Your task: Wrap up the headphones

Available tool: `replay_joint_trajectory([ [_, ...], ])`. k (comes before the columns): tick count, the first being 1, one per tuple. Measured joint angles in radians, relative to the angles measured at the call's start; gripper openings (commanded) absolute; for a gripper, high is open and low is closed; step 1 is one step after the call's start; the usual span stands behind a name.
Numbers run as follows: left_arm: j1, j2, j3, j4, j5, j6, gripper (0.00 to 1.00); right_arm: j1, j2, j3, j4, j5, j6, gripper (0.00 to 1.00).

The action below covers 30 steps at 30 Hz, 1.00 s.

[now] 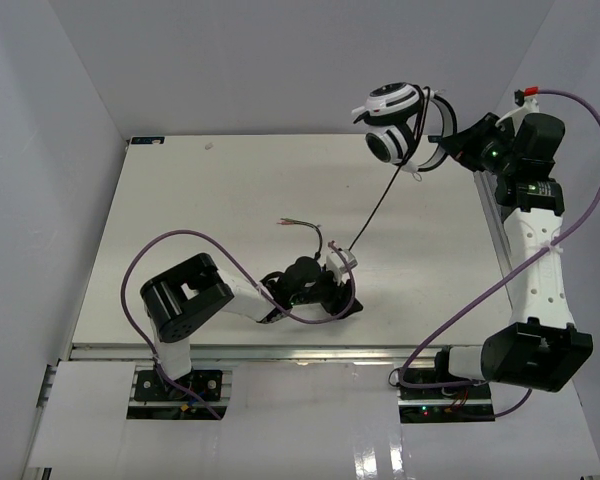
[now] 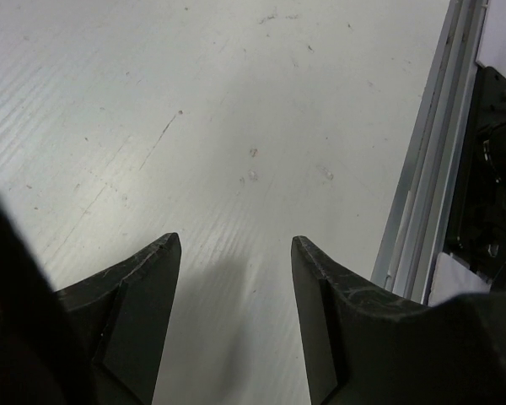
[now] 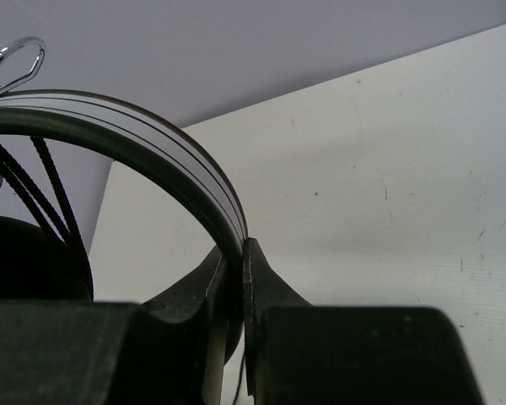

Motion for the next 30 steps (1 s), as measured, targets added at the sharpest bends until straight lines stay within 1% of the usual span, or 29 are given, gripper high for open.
replay_joint_trajectory([
  [3,0.006,0.000,-0.032,0.013,-0.003,0.010,0.59,-0.063,-0.007,0.024,0.003,-0.064,0.034,0.08],
  [5,0.008,0.000,-0.050,0.020,-0.003,0.017,0.51,-0.099,-0.015,0.028,0.009,-0.105,0.053,0.08],
  [7,0.012,0.000,-0.061,0.029,-0.003,0.022,0.30,-0.138,-0.021,0.028,0.008,-0.160,0.071,0.08],
  [9,0.020,0.000,-0.069,0.039,-0.001,0.020,0.12,-0.173,-0.021,0.028,0.008,-0.230,0.081,0.08],
  [10,0.025,0.000,-0.072,0.045,0.001,0.023,0.05,-0.183,-0.021,0.028,0.008,-0.258,0.084,0.08],
  [11,0.033,0.000,-0.074,0.050,0.005,0.026,0.03,-0.195,-0.022,0.025,0.013,-0.291,0.085,0.08],
  [13,0.058,0.000,-0.075,0.052,0.019,0.026,0.00,-0.210,-0.025,0.012,0.034,-0.367,0.080,0.08],
  [16,0.110,-0.007,-0.077,0.047,0.053,0.025,0.00,-0.220,-0.055,-0.047,0.095,-0.476,0.043,0.08],
  [20,0.223,-0.051,-0.079,0.003,0.124,0.034,0.00,-0.222,-0.175,-0.136,0.117,-0.575,-0.100,0.08],
  [23,0.313,-0.106,-0.048,-0.094,0.173,0.071,0.00,-0.222,-0.276,-0.157,0.107,-0.655,-0.310,0.08],
  [26,0.389,-0.130,0.063,-0.242,0.224,0.125,0.00,-0.211,-0.349,-0.156,0.020,-0.707,-0.604,0.08],
  [28,0.432,-0.135,0.154,-0.325,0.257,0.154,0.00,-0.195,-0.384,-0.169,-0.051,-0.694,-0.791,0.08],
  [30,0.471,-0.142,0.236,-0.398,0.289,0.169,0.00,-0.180,-0.406,-0.211,-0.104,-0.655,-0.940,0.08],
])
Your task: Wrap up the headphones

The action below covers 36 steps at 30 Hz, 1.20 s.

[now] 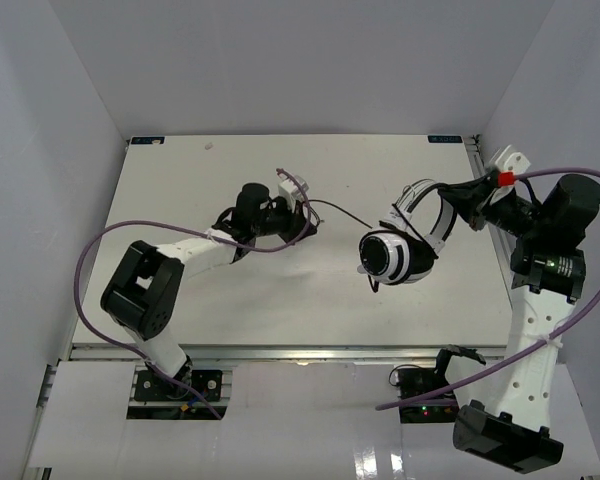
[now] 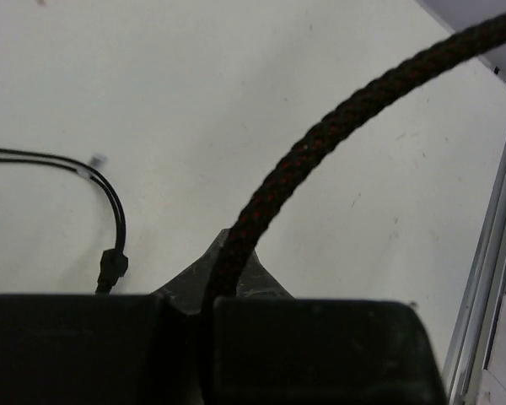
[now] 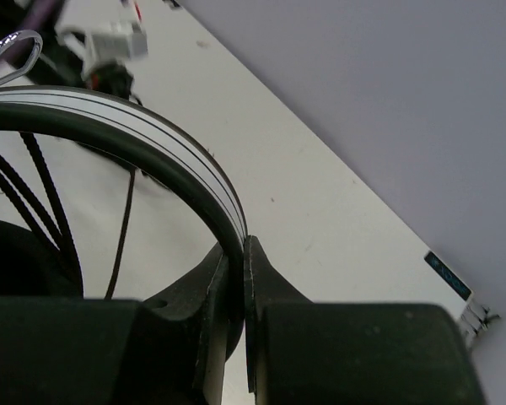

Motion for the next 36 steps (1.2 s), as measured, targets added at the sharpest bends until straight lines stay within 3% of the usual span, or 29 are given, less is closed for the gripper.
replay_joint_trajectory([
  [7,0.046,-0.029,0.244,-0.237,0.144,-0.016,0.00,0.058,-0.018,-0.243,-0.055,0.295,-0.325,0.08],
  [12,0.023,-0.058,0.335,-0.313,0.263,-0.104,0.00,0.186,-0.018,-0.349,0.027,0.504,-0.360,0.08],
  [18,-0.051,-0.063,0.411,-0.337,0.343,-0.234,0.01,0.477,0.003,-0.443,0.226,0.838,-0.306,0.08],
  [23,-0.150,-0.057,0.398,-0.275,0.350,-0.372,0.02,0.589,0.156,-0.400,0.346,1.180,-0.067,0.08],
  [27,-0.207,-0.056,0.345,-0.209,0.327,-0.464,0.08,0.603,0.292,-0.257,0.345,1.322,0.155,0.08],
  [32,-0.237,-0.057,0.273,-0.133,0.258,-0.519,0.24,0.601,0.351,-0.100,0.284,1.360,0.354,0.08],
  [34,-0.246,-0.057,0.247,-0.104,0.219,-0.528,0.35,0.597,0.371,-0.039,0.249,1.340,0.426,0.08],
  [36,-0.258,-0.057,0.230,-0.073,0.176,-0.529,0.38,0.587,0.391,0.016,0.212,1.299,0.488,0.08],
])
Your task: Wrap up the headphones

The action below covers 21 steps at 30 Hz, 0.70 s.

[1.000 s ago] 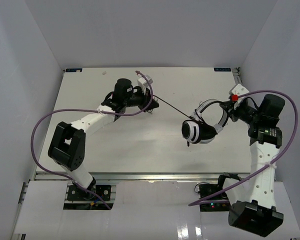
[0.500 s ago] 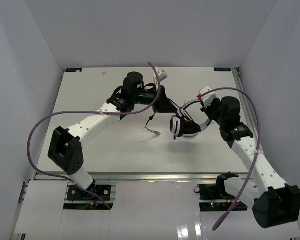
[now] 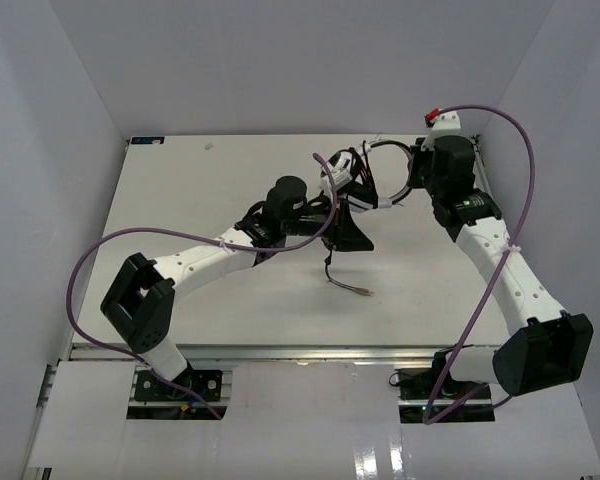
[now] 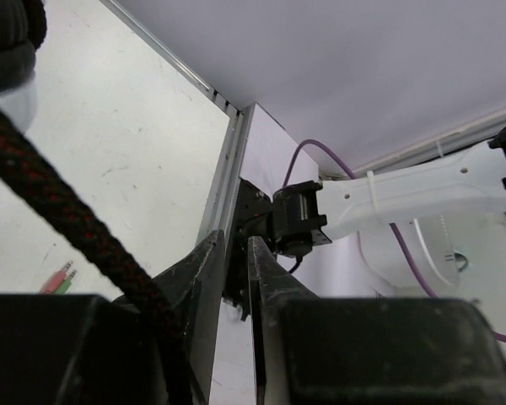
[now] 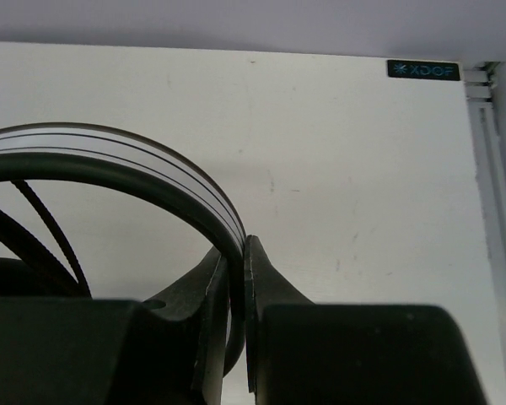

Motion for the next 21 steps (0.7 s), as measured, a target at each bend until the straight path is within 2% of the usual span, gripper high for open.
replay_joint_trajectory([
  [5,-0.038,0.007,-0.008,0.066,-0.103,0.030,0.44,-0.042,0.037,0.075,-0.081,-0.141,0.142,0.08],
  [11,-0.081,0.034,-0.042,0.127,-0.250,0.132,0.51,-0.124,0.042,0.082,-0.145,-0.299,0.267,0.08],
  [14,-0.107,0.036,-0.096,0.169,-0.308,0.192,0.57,-0.164,0.043,0.082,-0.167,-0.361,0.315,0.08],
  [21,-0.161,0.048,-0.258,0.204,-0.361,0.321,0.61,-0.235,0.044,0.116,-0.145,-0.450,0.439,0.08],
])
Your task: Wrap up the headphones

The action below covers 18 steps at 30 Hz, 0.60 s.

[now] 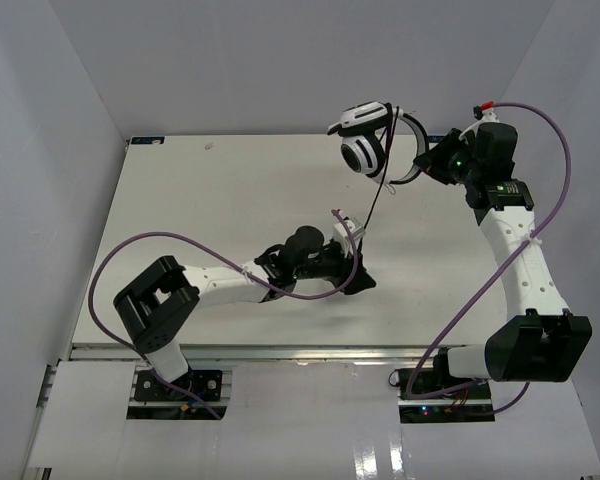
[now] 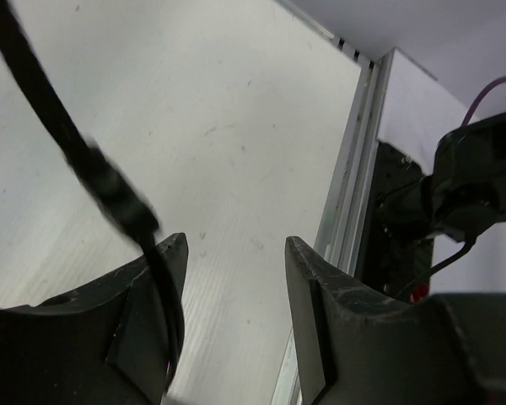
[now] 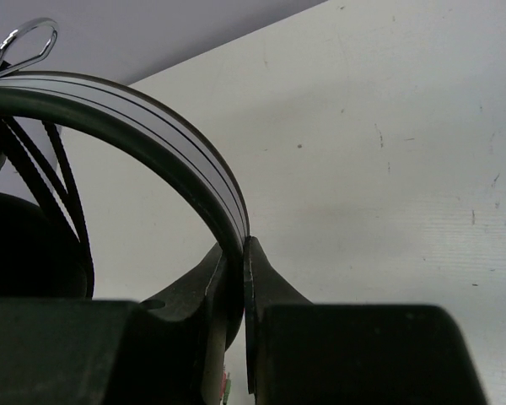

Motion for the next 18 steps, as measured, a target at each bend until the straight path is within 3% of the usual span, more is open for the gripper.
replay_joint_trajectory([
  [4,0.001,0.000,-0.072,0.022,-0.025,0.048,0.55,-0.009,-0.001,0.007,0.000,-0.051,0.023,0.08],
  [6,0.002,0.001,-0.095,0.037,-0.034,0.067,0.41,-0.013,-0.001,0.007,-0.001,-0.074,0.027,0.08],
  [8,0.003,0.004,-0.108,0.050,-0.040,0.084,0.19,-0.018,-0.002,0.007,-0.002,-0.098,0.031,0.08],
  [9,0.003,0.006,-0.111,0.055,-0.040,0.091,0.19,-0.024,-0.003,0.007,-0.002,-0.111,0.034,0.08],
  [11,0.003,0.023,-0.111,0.078,-0.050,0.104,0.07,-0.045,-0.010,0.007,-0.006,-0.132,0.038,0.08],
  [13,0.007,0.038,-0.114,0.088,-0.063,0.114,0.01,-0.072,-0.023,0.007,-0.010,-0.150,0.035,0.08],
  [18,0.069,0.028,-0.178,0.154,-0.054,0.118,0.00,-0.119,-0.069,0.007,-0.016,-0.242,-0.056,0.08],
])
